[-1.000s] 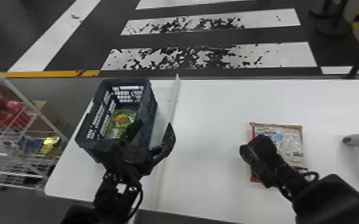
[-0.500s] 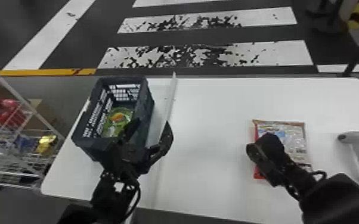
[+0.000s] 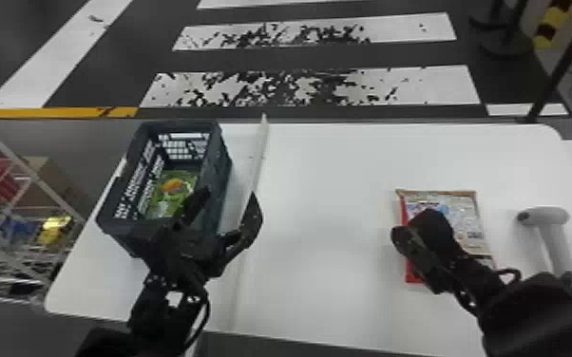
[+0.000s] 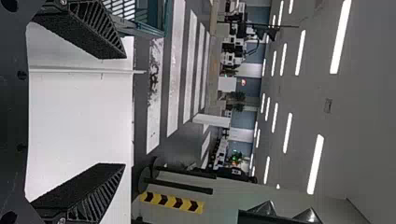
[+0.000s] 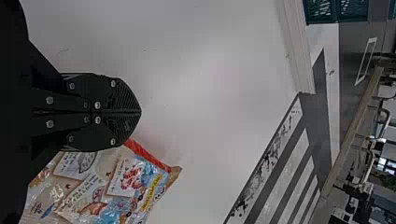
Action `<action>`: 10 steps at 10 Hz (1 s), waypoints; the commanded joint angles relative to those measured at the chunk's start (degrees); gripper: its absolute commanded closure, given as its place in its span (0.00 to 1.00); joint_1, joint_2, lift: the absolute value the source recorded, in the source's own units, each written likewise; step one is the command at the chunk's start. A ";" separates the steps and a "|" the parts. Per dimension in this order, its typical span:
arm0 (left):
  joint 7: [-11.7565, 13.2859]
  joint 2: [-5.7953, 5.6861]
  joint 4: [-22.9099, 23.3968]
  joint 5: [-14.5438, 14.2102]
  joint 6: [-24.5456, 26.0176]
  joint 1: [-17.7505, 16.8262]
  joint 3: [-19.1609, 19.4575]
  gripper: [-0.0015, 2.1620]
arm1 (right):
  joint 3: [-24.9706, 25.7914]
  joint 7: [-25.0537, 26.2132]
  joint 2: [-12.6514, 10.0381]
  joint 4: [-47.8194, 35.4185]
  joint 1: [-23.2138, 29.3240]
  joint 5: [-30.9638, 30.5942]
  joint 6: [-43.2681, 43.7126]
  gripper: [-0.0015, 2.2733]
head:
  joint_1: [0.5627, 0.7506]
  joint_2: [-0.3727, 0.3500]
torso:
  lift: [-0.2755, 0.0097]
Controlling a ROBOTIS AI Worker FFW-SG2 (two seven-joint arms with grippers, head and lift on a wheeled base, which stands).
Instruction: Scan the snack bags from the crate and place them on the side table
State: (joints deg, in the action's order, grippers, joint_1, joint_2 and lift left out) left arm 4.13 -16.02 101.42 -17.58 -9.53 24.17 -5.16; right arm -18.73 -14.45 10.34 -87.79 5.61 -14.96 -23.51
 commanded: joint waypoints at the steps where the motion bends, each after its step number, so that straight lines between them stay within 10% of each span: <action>1: -0.08 0.02 0.00 0.00 0.00 0.00 -0.03 0.02 | 0.28 -0.14 0.47 -0.28 0.37 0.11 0.00 1.00 | 0.70 0.70 | 0.79; 4: -0.08 0.11 0.18 0.00 0.00 0.00 -0.03 0.02 | 3.26 -0.05 0.74 -11.26 6.26 4.24 0.35 0.93 | 0.70 0.69 | 0.79; 10: -2.10 -0.24 2.02 0.00 1.41 0.09 -1.52 0.02 | 14.95 0.65 0.65 -32.27 15.31 6.26 -13.71 0.16 | 0.70 0.59 | 0.79</action>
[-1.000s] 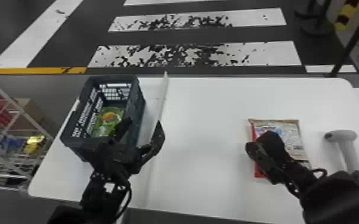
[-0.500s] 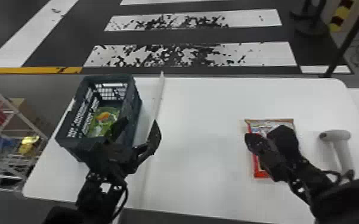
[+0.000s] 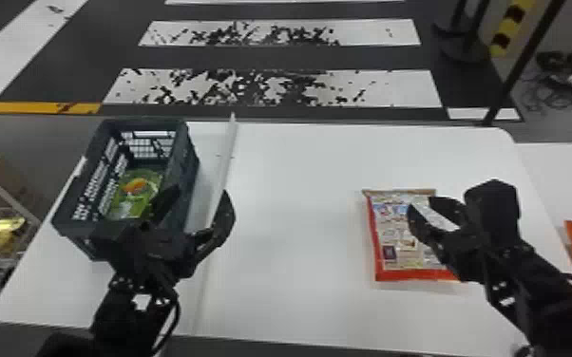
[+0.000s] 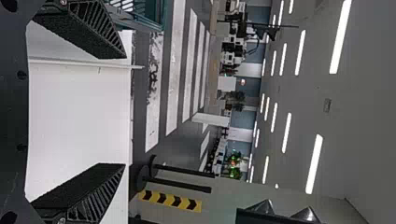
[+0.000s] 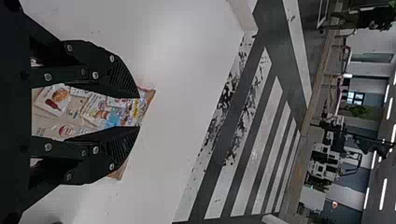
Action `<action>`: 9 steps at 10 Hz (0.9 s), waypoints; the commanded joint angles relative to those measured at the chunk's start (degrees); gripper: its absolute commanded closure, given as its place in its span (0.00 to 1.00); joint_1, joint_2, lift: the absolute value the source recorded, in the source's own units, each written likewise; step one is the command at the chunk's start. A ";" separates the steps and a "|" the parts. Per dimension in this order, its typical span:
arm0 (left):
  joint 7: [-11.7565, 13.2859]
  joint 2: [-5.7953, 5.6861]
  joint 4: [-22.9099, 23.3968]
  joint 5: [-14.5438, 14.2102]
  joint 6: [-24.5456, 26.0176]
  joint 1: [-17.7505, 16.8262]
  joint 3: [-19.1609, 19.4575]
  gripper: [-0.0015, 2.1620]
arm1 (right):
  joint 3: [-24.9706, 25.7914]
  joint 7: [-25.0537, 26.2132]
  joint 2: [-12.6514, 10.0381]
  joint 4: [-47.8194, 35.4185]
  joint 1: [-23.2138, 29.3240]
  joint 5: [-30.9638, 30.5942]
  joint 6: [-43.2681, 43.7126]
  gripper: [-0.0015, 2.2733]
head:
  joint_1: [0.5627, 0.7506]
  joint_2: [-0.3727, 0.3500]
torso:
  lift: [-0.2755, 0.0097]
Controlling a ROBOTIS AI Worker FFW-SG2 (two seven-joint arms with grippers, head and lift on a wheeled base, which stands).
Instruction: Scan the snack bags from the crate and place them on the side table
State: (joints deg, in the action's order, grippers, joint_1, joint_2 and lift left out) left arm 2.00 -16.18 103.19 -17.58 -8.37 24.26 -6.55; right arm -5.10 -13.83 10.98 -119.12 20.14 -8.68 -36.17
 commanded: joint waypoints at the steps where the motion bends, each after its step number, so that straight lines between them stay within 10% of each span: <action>1: -0.86 -0.08 0.70 0.00 1.30 0.09 -0.22 0.02 | 3.43 0.56 0.00 -2.08 1.66 0.07 -2.46 0.13 | 0.70 0.55 | 0.79; 9: -0.77 -0.43 0.52 -0.09 2.53 -0.35 -0.83 0.02 | 12.40 0.82 2.90 11.54 -4.84 2.27 -7.74 0.06 | 0.70 0.27 | 0.79</action>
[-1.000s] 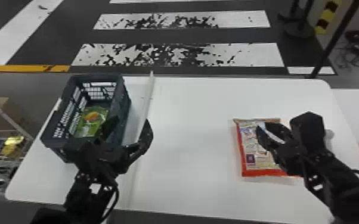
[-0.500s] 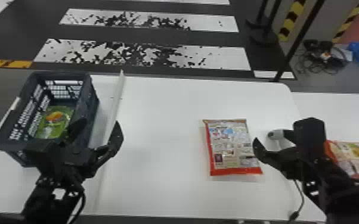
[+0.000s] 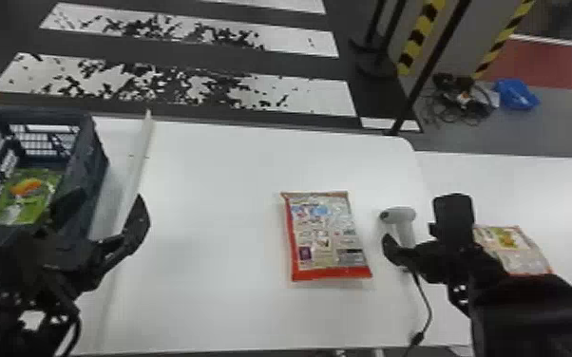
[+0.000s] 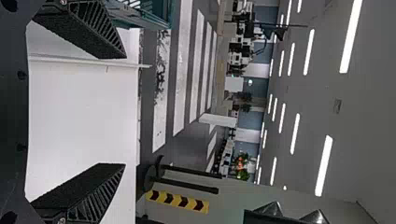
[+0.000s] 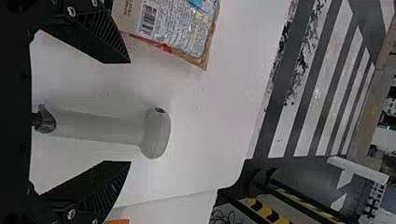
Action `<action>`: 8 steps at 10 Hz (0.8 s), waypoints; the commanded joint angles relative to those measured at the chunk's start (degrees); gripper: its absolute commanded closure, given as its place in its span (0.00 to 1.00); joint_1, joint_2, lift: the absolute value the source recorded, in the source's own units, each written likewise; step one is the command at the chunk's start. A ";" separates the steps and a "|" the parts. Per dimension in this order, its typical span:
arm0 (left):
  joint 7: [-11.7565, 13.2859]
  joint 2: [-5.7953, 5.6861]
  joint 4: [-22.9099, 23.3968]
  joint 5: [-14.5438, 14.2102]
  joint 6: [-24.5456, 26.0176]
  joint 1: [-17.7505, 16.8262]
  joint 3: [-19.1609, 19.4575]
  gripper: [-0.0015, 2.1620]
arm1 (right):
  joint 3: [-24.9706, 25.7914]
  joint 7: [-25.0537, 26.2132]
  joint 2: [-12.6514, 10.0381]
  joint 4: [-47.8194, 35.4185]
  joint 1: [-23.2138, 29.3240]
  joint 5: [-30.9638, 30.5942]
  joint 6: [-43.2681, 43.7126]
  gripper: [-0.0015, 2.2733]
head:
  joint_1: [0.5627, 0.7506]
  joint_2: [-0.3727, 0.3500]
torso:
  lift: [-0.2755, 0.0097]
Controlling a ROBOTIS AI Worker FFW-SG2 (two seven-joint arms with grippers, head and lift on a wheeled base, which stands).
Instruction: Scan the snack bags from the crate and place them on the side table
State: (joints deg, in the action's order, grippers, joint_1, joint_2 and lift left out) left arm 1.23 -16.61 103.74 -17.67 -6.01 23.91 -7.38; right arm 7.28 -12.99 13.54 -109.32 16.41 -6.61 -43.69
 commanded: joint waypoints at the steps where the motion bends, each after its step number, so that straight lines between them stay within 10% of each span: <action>1: -0.09 0.00 -0.03 0.00 -0.01 0.00 0.00 0.02 | -0.07 -0.19 0.61 4.99 -3.14 0.02 -0.39 0.06 | 0.70 0.26 | 0.79; 4: -0.09 0.00 -0.38 0.00 -0.01 0.00 0.00 0.02 | -1.21 -0.81 1.49 14.04 -8.32 0.19 0.14 0.08 | 0.70 0.23 | 0.79; 5: -0.09 0.00 -0.47 0.00 -0.01 0.00 0.00 0.02 | -1.30 -1.43 1.66 15.98 -9.55 0.19 0.14 0.22 | 0.70 0.23 | 0.79; 7: -0.09 -0.09 -0.47 0.00 -0.01 -0.09 0.09 0.02 | -1.39 -1.69 1.84 17.82 -10.78 0.37 0.14 0.85 | 0.70 0.22 | 0.79; 8: 0.00 -0.09 -0.47 0.00 -0.01 -0.09 0.00 0.02 | -1.39 -1.69 1.84 18.17 -11.05 0.54 0.14 0.92 | 0.70 0.22 | 0.79</action>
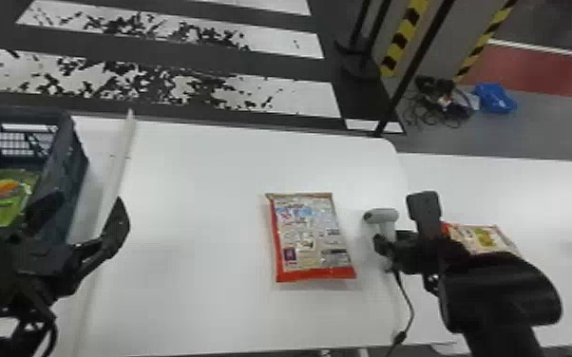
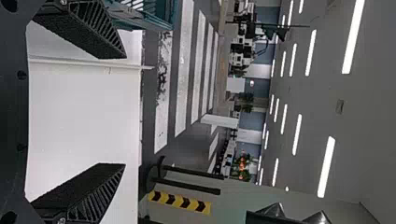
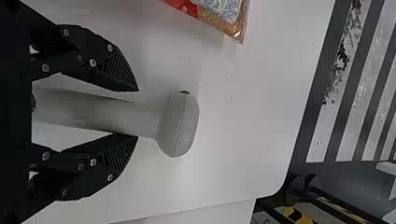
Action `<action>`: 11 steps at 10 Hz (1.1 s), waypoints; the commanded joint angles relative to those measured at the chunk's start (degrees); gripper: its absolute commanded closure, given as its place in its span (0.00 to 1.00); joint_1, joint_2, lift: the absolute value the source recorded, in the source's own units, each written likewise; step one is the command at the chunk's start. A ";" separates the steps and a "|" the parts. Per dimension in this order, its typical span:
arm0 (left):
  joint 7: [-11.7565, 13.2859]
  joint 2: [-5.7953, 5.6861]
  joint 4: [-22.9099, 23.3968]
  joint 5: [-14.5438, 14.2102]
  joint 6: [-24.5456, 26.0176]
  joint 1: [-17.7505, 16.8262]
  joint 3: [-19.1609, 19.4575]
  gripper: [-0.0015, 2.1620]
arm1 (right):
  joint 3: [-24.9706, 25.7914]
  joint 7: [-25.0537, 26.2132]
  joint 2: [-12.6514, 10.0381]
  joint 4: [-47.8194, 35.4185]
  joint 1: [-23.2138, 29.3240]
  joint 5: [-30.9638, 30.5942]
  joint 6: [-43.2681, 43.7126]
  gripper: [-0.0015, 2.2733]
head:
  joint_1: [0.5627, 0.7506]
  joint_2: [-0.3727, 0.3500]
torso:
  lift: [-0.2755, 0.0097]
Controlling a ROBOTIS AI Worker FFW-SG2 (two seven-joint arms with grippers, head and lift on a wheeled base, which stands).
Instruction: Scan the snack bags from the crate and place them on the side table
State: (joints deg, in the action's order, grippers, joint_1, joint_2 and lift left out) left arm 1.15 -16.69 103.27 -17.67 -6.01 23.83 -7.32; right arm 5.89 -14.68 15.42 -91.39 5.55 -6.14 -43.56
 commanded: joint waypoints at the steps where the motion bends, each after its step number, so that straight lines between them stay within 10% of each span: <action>1: 0.08 -0.01 0.00 0.00 0.00 -0.01 -0.06 0.02 | 0.00 0.00 0.04 0.42 -0.37 0.07 -0.18 0.99 | 0.70 0.22 | 0.79; 11: 0.08 0.08 0.00 0.00 0.00 0.08 -0.15 0.02 | 0.62 -2.20 -1.10 -28.41 11.23 1.21 -21.80 0.99 | 0.70 0.24 | 0.79</action>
State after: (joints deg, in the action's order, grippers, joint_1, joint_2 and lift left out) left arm 1.23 -16.61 103.27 -17.62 -6.01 23.85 -7.46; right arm 6.73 -16.72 14.53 -117.99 16.09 -5.02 -64.50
